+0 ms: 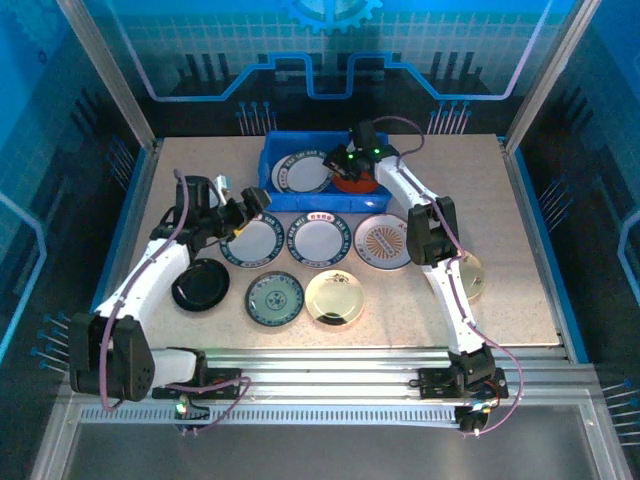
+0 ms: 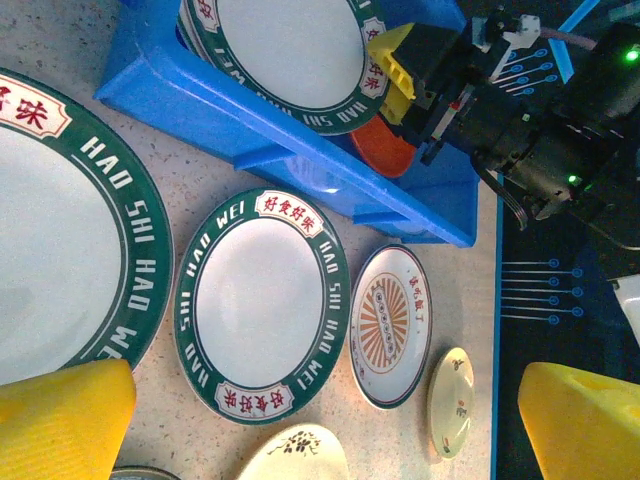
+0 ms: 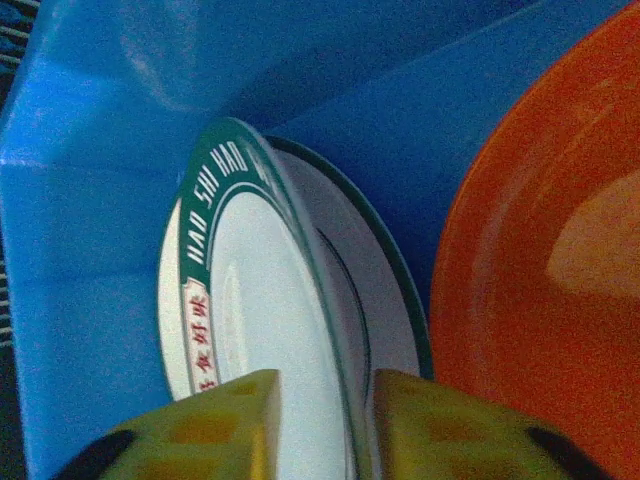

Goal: Place the plates into the plastic bin on the countertop

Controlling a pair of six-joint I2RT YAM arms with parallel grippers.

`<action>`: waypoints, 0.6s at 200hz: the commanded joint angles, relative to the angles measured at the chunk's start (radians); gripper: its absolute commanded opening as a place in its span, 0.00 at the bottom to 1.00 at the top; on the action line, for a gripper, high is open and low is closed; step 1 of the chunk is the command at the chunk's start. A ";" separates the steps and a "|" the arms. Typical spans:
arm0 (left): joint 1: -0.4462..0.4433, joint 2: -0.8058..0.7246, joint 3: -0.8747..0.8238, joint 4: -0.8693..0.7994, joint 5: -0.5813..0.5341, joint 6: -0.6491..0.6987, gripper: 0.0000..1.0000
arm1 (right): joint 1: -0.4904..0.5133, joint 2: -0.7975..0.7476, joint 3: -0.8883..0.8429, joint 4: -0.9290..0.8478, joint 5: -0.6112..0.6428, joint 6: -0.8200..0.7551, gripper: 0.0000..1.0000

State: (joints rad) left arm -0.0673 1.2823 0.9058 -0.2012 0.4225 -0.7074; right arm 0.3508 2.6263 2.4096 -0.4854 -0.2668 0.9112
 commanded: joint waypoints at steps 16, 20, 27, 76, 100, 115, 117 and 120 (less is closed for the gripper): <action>0.011 0.026 0.000 0.028 0.002 -0.011 0.99 | 0.035 0.016 0.090 -0.105 0.056 -0.060 0.39; 0.011 0.027 0.002 0.027 0.004 -0.010 0.99 | 0.036 0.020 0.101 -0.118 0.062 -0.065 0.40; 0.011 0.031 0.005 0.027 0.004 -0.009 0.99 | 0.040 0.025 0.115 -0.132 0.067 -0.073 0.40; 0.009 0.044 0.006 0.023 -0.003 -0.002 0.99 | 0.046 0.051 0.164 -0.207 0.104 -0.101 0.44; 0.008 0.050 0.005 0.022 -0.003 0.000 0.99 | 0.048 0.054 0.182 -0.247 0.130 -0.114 0.47; 0.007 0.054 0.005 0.023 -0.003 -0.001 0.99 | 0.050 0.050 0.193 -0.276 0.158 -0.137 0.48; 0.006 0.055 0.005 0.024 -0.004 -0.001 0.99 | 0.050 0.048 0.193 -0.277 0.160 -0.138 0.48; 0.006 0.056 0.005 0.026 -0.004 -0.001 0.99 | 0.050 0.047 0.194 -0.281 0.164 -0.141 0.49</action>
State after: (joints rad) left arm -0.0673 1.3216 0.9058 -0.1921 0.4225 -0.7074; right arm 0.3870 2.6621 2.5488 -0.6964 -0.1516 0.8124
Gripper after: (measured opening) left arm 0.992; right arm 0.479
